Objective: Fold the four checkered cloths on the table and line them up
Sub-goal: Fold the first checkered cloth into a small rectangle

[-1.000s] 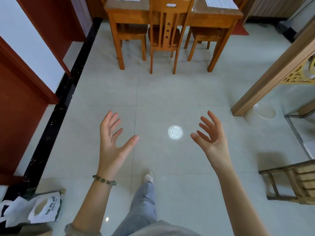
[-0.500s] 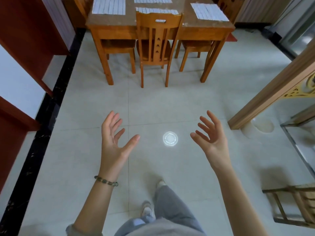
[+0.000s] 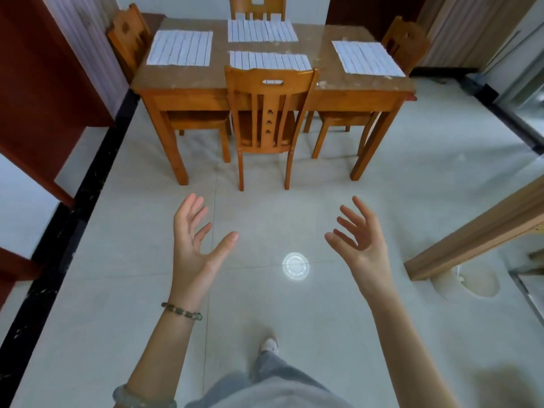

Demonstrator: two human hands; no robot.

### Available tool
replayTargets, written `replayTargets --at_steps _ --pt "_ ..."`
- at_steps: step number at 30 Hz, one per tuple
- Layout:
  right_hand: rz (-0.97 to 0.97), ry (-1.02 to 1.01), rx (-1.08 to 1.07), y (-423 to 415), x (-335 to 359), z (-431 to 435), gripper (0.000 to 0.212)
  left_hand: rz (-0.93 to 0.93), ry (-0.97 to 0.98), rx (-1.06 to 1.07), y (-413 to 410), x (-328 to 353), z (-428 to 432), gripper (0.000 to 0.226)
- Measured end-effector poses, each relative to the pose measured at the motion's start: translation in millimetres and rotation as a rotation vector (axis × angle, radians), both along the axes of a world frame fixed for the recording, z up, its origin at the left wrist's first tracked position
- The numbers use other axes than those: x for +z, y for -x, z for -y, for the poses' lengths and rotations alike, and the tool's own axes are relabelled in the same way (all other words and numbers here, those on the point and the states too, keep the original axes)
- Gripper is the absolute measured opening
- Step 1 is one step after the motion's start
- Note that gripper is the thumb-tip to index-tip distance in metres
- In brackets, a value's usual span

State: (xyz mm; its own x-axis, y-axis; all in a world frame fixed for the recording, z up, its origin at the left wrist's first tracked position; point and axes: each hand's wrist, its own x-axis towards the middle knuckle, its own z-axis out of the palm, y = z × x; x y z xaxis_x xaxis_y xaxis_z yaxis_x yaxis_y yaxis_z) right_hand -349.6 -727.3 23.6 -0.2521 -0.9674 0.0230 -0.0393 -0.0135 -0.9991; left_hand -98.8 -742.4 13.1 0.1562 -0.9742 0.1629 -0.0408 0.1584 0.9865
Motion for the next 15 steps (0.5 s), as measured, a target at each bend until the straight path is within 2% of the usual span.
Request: replayTargets --at_steps 15 --pt "-0.063 -0.012 0.015 53 -6 240 0.069 0.046 -0.005 0.006 48 -6 240 0.083"
